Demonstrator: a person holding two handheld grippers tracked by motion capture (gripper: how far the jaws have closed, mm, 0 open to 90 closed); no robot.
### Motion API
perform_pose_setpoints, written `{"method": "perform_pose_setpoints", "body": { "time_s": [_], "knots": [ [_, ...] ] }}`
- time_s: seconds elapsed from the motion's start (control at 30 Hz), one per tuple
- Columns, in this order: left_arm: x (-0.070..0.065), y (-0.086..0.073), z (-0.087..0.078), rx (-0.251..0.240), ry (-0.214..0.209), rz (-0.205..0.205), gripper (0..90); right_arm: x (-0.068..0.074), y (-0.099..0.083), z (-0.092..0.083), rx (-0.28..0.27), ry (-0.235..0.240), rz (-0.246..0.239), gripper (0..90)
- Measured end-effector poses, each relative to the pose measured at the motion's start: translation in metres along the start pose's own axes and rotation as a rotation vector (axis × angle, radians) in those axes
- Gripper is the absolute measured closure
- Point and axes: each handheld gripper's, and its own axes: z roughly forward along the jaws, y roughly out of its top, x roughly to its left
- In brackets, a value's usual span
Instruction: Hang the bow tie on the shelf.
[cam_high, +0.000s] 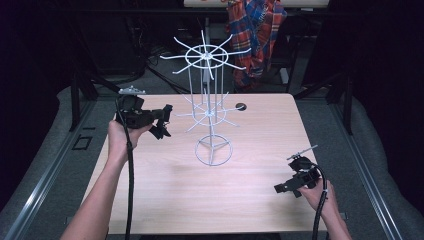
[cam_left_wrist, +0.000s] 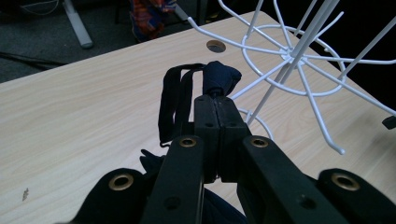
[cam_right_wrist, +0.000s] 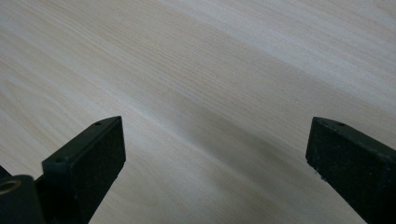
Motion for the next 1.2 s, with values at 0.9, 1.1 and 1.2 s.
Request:
{"method": "perform_pose_setpoints", "body": {
  "time_s": [0.9, 1.1, 1.2],
  "knots": [
    [-0.029, 0.008, 0.019, 0.012, -0.059, 0.061, 89.6, 0.0, 0.0, 0.0, 0.003, 0.001, -0.001, 4.4],
    [-0.035, 0.01, 0.025, 0.032, -0.078, 0.106, 89.6, 0.0, 0.0, 0.0, 0.008, 0.001, -0.001, 4.4],
    [-0.036, 0.009, 0.027, 0.036, -0.082, 0.101, 89.6, 0.001, -0.001, 0.0, 0.0, 0.001, 0.008, 4.4]
  ]
}}
